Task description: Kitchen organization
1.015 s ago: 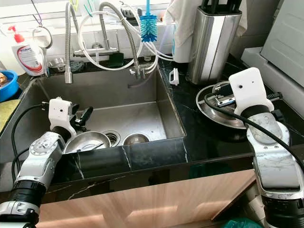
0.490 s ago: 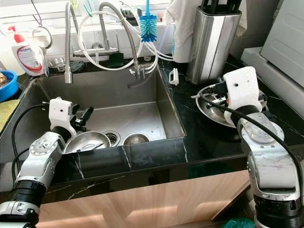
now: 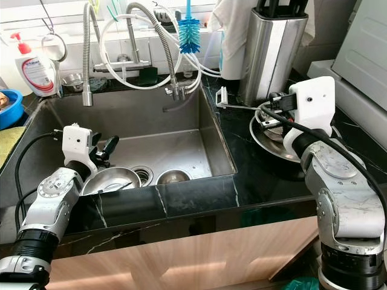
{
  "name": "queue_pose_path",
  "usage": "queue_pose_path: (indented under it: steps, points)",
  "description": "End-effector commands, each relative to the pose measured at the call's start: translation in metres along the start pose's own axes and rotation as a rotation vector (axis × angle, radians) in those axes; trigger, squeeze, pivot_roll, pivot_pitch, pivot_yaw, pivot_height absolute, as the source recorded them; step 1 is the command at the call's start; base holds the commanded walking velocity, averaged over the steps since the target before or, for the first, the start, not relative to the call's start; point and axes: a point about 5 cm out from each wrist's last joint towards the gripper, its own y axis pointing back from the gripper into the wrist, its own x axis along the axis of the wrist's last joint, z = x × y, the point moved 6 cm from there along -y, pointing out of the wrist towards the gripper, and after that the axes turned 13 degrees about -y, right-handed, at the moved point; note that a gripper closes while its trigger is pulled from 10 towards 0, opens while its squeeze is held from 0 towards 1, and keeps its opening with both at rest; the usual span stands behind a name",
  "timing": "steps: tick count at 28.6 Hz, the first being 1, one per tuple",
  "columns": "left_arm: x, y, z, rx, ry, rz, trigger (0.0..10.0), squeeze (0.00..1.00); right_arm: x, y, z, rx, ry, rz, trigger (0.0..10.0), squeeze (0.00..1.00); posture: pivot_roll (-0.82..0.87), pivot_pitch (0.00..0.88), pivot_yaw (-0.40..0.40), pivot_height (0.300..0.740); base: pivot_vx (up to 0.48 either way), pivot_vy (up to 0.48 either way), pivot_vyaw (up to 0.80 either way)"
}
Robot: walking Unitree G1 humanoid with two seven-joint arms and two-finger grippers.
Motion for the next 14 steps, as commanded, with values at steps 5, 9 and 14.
queue_pose_path:
  steps: [5,9,14]
  points:
    - [0.007,-0.003,0.001,-0.012,-0.011,0.015,10.0,0.0,0.02,0.002,-0.002,0.009,-0.002,0.056,10.0,0.0,-0.11,0.0,0.055,0.74,0.0,0.0,0.0]
    - [0.008,-0.003,0.002,-0.015,-0.011,0.018,10.0,0.0,0.025,0.003,-0.005,0.021,-0.003,0.066,10.0,0.0,-0.1,0.0,0.055,0.74,0.0,0.0,0.0]
    - [0.008,-0.003,0.001,-0.015,-0.011,0.019,10.0,0.0,0.028,0.003,-0.007,0.032,-0.008,0.073,10.0,0.0,-0.1,0.0,0.055,0.74,0.0,0.0,0.0]
